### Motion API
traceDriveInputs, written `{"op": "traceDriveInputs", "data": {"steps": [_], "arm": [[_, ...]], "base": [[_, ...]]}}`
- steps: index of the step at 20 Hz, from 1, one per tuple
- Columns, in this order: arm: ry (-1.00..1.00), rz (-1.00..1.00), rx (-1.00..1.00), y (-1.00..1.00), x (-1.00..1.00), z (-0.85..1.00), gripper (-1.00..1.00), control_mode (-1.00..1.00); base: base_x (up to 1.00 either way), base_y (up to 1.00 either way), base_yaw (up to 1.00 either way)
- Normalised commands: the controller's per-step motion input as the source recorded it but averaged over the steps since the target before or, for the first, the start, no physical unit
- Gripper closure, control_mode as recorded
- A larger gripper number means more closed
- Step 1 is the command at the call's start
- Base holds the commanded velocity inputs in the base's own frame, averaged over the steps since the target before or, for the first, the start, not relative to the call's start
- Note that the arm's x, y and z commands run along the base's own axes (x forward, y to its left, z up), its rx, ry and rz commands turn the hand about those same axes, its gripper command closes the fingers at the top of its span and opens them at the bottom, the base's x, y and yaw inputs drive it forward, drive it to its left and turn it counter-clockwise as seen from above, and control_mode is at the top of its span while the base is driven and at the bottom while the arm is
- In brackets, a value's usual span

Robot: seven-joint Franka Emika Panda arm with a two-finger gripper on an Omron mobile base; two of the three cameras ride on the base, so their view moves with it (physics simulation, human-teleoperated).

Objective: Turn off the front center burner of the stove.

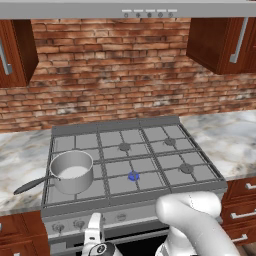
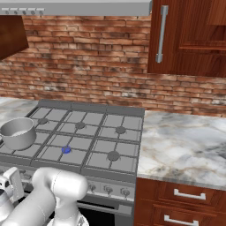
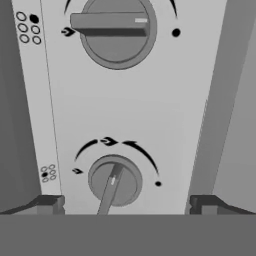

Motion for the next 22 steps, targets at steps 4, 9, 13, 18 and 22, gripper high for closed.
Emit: {"op": "traceDriveInputs", "data": {"steps": [4, 9, 13, 18, 22], "arm": [[0.01, 0.00, 0.00, 0.03, 0.27, -0.07, -1.00, -1.00], [0.00, 0.00, 0.00, 0.12, 0.12, -0.18, -1.00, -1.00], [0.00, 0.00, 0.00, 0.10, 0.27, -0.10, -1.00, -1.00], [0.00, 0.00, 0.00, 0.04, 0.34, -0.08, -1.00, -1.00], [0.00, 0.00, 0.00, 0.00, 0.43, -0.04, -1.00, -1.00]], "base": [[0.00, 0.00, 0.00], [0.00, 0.00, 0.00], [0.00, 0.00, 0.00], [0.00, 0.00, 0.00], [0.00, 0.00, 0.00]]}}
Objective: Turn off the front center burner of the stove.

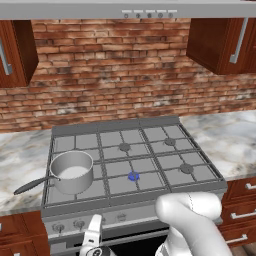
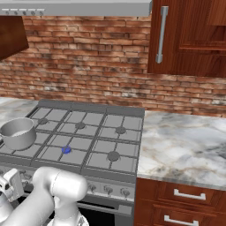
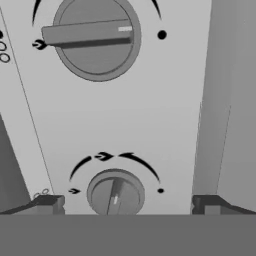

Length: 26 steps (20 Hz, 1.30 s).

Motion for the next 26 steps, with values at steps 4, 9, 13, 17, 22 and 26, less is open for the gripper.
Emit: {"op": "traceDriveInputs", "data": {"steps": [4, 9, 13, 17, 22, 26], "arm": [[0.00, 0.00, 0.00, 0.00, 0.42, -0.02, -1.00, -1.00], [0.00, 0.00, 0.00, 0.00, 0.34, -0.01, -1.00, -1.00], [0.00, 0.00, 0.00, 0.00, 0.33, -0.01, 1.00, -1.00], [0.00, 0.00, 0.00, 0.00, 0.32, 0.00, 1.00, -1.00], [0.00, 0.00, 0.01, -0.01, 0.23, 0.00, 1.00, -1.00], [0.00, 0.00, 0.04, 0.00, 0.17, 0.00, 1.00, -1.00]], "base": [[0.00, 0.00, 0.00], [0.00, 0.00, 0.00], [0.00, 0.00, 0.00], [0.00, 0.00, 0.00], [0.00, 0.00, 0.00], [0.00, 0.00, 0.00]]}}
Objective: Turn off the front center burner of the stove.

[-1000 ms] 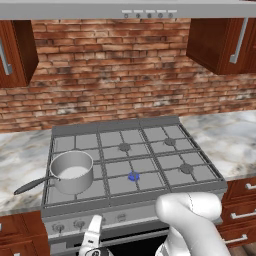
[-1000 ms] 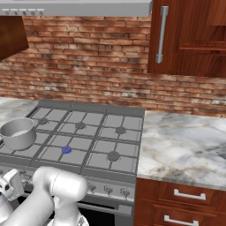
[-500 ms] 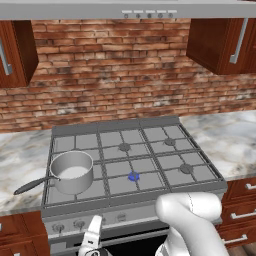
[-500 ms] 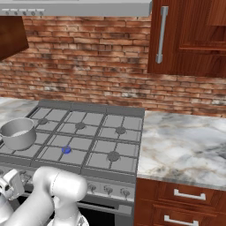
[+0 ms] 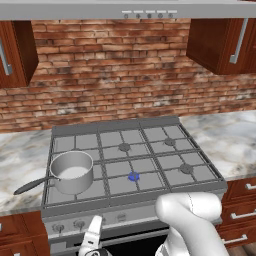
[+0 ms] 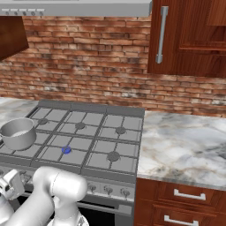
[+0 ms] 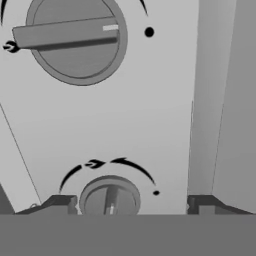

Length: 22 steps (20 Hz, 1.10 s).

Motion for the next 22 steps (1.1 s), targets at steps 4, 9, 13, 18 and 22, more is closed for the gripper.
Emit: {"op": "traceDriveInputs", "data": {"steps": [4, 9, 13, 18, 22], "arm": [[-0.08, 0.00, 0.10, 0.00, 0.01, 0.00, 1.00, -1.00], [-0.10, 0.00, 0.12, 0.00, 0.01, 0.00, 1.00, -1.00], [-0.08, 0.00, 0.13, 0.00, 0.26, 0.00, 1.00, -1.00], [-0.05, 0.00, 0.17, 0.00, 0.33, 0.00, 1.00, -1.00], [-0.08, 0.00, 0.22, 0.00, 0.18, 0.02, 1.00, -1.00]], "base": [[0.00, 0.00, 0.00], [0.00, 0.00, 0.00], [0.00, 0.00, 0.00], [0.00, 0.00, 0.00], [0.00, 0.00, 0.00]]}}
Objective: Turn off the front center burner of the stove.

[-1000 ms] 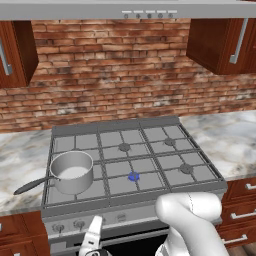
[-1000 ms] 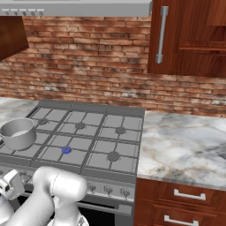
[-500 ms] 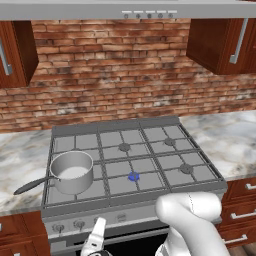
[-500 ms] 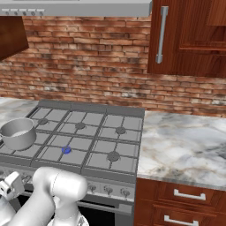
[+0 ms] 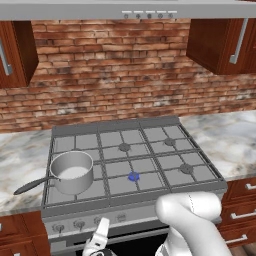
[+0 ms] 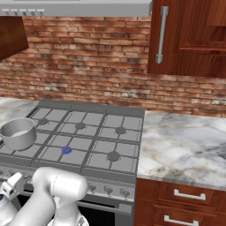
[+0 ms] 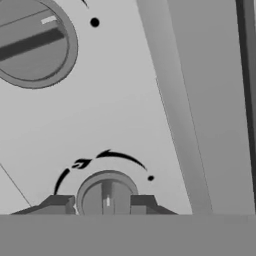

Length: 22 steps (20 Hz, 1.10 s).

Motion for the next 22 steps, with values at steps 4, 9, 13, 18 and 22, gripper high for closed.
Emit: {"op": "traceDriveInputs", "data": {"steps": [4, 9, 13, 18, 22], "arm": [[-0.08, 0.00, 0.24, 0.00, 0.10, 0.03, 1.00, -1.00], [-0.13, 0.00, 0.27, 0.00, 0.02, 0.09, 1.00, -1.00], [-0.14, 0.00, 0.28, 0.00, 0.03, 0.19, 1.00, -1.00], [-0.11, 0.00, 0.29, -0.01, 0.15, 0.27, 1.00, -1.00], [-0.05, 0.00, 0.29, -0.09, 0.33, 0.43, 1.00, -1.00]], "base": [[0.00, 0.00, 0.00], [0.00, 0.00, 0.00], [0.00, 0.00, 0.00], [0.00, 0.00, 0.00], [0.00, 0.00, 0.00]]}}
